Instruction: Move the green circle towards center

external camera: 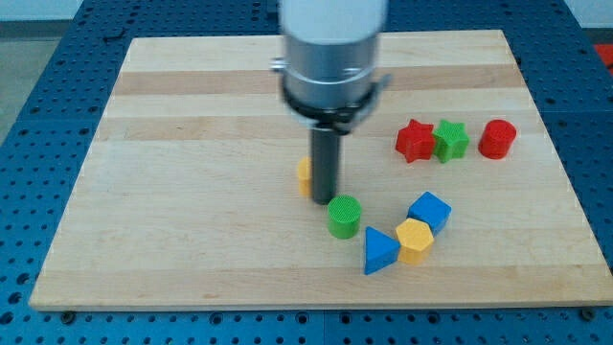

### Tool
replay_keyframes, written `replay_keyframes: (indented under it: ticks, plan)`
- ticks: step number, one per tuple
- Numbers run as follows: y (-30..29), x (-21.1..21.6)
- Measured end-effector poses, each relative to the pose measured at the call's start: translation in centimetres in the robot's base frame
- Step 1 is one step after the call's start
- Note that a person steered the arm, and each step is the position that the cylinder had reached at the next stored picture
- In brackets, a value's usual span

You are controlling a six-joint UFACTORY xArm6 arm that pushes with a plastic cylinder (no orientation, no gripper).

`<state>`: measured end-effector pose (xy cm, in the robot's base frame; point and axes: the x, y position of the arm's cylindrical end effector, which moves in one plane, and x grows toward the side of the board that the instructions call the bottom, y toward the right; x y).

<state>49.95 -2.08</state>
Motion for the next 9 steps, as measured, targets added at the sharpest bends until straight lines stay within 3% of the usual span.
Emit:
replay_keyframes:
  ticks: [2, 6, 9]
  plan:
    - [-6.9, 3.0]
    - [-0.4, 5.0]
    - [1.1, 6.2]
